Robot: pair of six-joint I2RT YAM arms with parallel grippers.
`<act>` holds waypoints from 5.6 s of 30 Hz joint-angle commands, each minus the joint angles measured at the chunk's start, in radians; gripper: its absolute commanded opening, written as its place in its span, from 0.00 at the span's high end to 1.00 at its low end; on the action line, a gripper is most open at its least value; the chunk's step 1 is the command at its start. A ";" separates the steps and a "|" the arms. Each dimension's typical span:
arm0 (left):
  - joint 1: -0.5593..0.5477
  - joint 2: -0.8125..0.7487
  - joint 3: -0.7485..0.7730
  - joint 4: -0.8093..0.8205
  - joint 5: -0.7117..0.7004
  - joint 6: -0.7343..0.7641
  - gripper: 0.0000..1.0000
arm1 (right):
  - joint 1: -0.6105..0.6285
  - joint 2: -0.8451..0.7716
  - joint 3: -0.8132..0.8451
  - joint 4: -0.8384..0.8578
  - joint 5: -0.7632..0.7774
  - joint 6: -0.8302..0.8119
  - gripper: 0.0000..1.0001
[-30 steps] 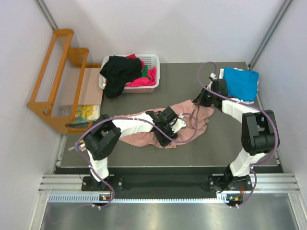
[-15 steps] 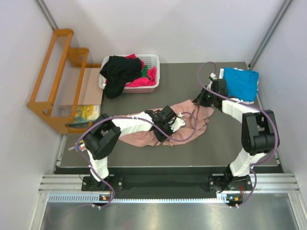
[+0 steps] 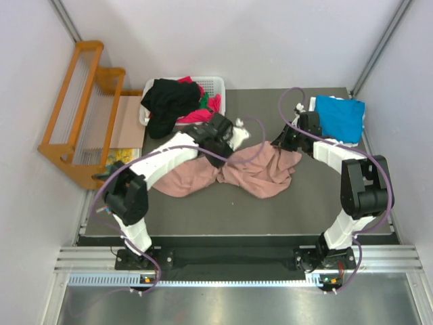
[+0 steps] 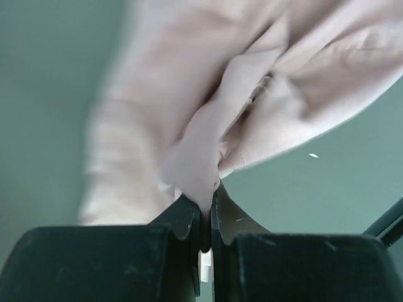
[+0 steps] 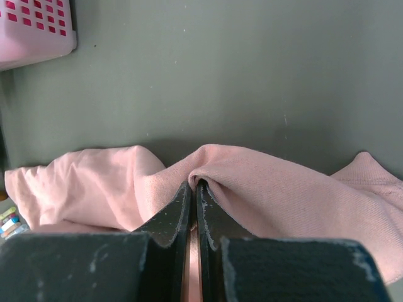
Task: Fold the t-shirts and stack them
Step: Flatten the tshirt out
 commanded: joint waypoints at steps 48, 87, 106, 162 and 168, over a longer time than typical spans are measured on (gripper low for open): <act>0.294 -0.829 0.729 -0.487 -0.157 0.171 1.00 | 0.088 -1.250 0.454 -0.530 0.219 -0.102 1.00; 0.400 -0.223 -0.251 0.163 -0.362 0.211 1.00 | 0.004 0.077 0.203 -0.124 0.275 0.000 1.00; 0.403 -0.105 -0.114 0.220 -0.324 0.220 1.00 | -0.017 0.027 0.138 -0.113 0.271 -0.013 0.69; 0.405 -0.110 -0.041 0.122 -0.244 0.128 1.00 | 0.220 -0.431 -0.385 -0.298 0.357 0.019 0.39; 0.403 -0.123 -0.047 0.114 -0.232 0.123 1.00 | 0.222 -0.397 -0.367 -0.312 0.389 0.019 0.39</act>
